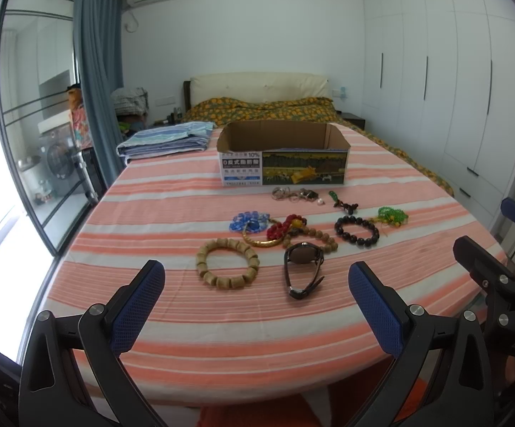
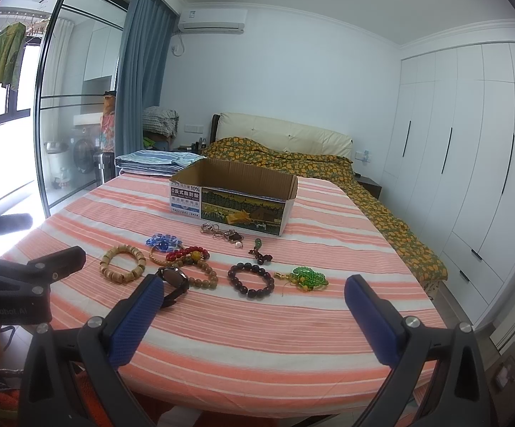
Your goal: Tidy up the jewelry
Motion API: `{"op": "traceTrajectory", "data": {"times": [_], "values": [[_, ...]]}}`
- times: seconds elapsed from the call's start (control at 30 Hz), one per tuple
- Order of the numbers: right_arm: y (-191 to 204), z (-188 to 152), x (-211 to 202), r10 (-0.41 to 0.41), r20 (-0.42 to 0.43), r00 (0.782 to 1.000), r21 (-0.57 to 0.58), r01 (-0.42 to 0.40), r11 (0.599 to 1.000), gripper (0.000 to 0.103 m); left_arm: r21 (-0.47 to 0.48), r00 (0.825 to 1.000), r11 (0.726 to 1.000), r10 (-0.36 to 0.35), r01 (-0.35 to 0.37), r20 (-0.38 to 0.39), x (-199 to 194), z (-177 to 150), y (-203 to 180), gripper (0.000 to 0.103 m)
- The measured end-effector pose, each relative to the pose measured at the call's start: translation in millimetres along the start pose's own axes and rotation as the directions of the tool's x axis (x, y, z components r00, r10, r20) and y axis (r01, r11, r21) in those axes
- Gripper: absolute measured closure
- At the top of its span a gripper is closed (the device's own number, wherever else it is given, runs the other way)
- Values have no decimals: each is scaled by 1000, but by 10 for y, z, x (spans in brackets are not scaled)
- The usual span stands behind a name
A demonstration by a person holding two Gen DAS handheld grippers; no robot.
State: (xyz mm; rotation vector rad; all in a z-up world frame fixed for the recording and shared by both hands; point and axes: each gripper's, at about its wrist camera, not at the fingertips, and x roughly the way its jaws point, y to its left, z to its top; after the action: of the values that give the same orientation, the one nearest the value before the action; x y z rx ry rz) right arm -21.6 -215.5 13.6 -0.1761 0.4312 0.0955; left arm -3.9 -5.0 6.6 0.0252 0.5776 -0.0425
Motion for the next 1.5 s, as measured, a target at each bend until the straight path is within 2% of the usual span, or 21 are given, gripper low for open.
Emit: {"op": "traceTrajectory", "data": {"times": [0.9,1.5], "values": [[-26,-24,21,-1,-9,1000,6,1,1000,0,11,1000,1000,-7,7,-5,12,-53,14,0],[-85,-59,99,10,-39,999,28,-9,1000,0,7,999,1000,-16,16,-42,114,-61,12,0]]}}
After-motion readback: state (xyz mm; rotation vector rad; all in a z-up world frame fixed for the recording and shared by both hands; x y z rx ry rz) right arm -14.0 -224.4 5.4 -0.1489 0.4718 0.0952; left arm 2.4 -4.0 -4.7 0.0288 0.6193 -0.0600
